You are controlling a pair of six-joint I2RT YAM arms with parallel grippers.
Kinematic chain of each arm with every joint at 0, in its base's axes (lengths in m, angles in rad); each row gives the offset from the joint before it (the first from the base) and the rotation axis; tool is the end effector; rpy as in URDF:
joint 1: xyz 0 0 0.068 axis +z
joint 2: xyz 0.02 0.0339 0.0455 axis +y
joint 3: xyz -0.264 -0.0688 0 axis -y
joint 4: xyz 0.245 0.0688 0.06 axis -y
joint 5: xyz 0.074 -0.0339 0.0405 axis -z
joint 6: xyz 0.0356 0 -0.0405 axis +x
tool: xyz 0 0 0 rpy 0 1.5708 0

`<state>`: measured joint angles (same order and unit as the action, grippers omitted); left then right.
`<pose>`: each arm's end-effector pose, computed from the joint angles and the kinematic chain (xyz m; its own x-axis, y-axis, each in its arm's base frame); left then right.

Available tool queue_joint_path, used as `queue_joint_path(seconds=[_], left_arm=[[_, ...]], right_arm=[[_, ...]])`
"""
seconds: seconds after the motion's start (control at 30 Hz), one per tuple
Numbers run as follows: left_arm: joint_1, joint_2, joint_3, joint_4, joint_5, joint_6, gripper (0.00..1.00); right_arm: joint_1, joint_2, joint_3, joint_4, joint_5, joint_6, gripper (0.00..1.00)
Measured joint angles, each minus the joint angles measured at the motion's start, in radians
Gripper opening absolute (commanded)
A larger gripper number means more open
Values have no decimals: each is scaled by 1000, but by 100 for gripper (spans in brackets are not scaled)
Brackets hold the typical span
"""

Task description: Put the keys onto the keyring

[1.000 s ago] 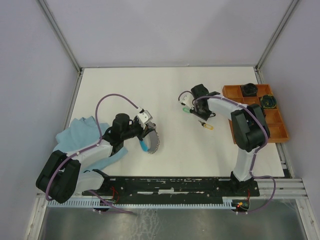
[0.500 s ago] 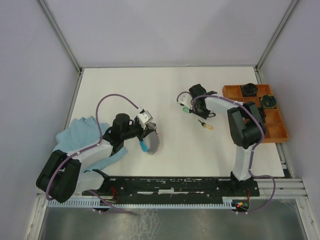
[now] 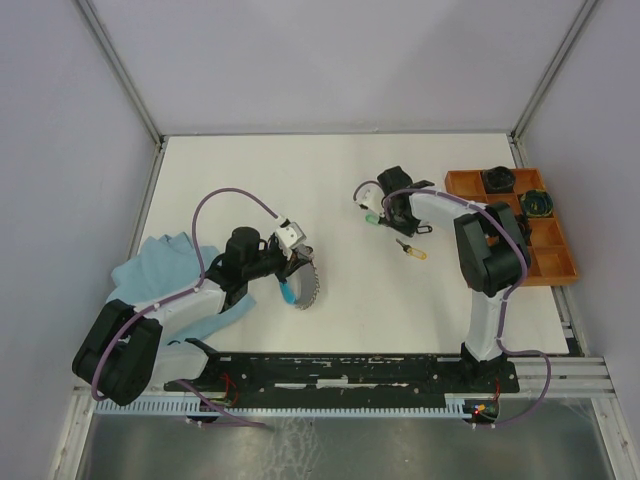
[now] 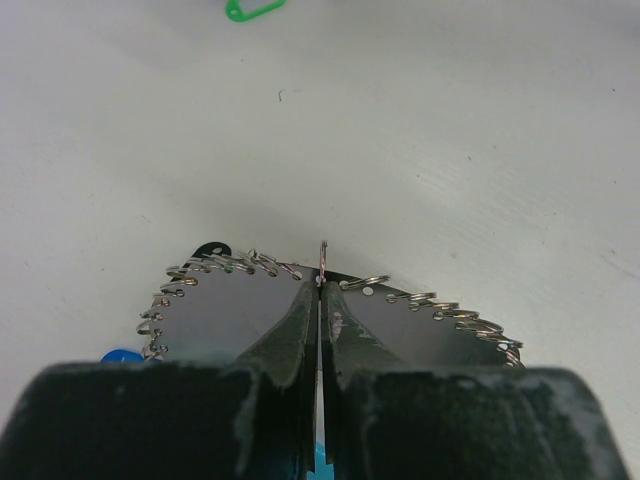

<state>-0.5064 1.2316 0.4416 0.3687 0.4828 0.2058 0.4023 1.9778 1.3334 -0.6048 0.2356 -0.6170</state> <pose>0.2049 -0.1326 0.1875 -0.1866 0.3105 -0.9321 0.8563 0.5165 0.0006 0.3628 0.1453 0.1537 -0.5310 -0.8374 -0.1297 -0.7603 0.5384 -0.3635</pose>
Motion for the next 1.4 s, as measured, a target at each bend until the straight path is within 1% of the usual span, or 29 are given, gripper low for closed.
queue_joint_path(seconds=[0.1,0.23,0.37,0.53,0.7,0.77,0.87,1.03,1.13,1.2,1.4], left_arm=[[0,0,0,0,0,0,3],[0,0,0,0,5,0,3],[0,-1,0,0,23,0,3],[0,-13,-5,8,46,0,3],[-2,-16,-10,19,67,0,3],[-2,-16,-11,24,75,0,3],[-2,-16,-11,29,83,0,3],[-3,-16,-11,30,100,0,3],[-4,-16,-12,31,103,0,3],[-6,-16,-13,31,104,0,3],[-6,-16,-16,31,104,0,3]], right_arm=[[0,-8,3,-3,-23,21,1],[7,-64,-2,-10,-72,65,1],[35,-168,-31,-5,-129,132,1],[89,-311,-129,47,-220,241,1],[151,-426,-307,179,-332,357,1],[176,-461,-391,261,-373,406,1],[211,-507,-542,432,-425,496,2],[252,-512,-616,549,-442,571,5],[272,-488,-624,598,-439,608,8],[282,-471,-625,619,-434,630,12],[292,-459,-625,632,-404,665,31]])
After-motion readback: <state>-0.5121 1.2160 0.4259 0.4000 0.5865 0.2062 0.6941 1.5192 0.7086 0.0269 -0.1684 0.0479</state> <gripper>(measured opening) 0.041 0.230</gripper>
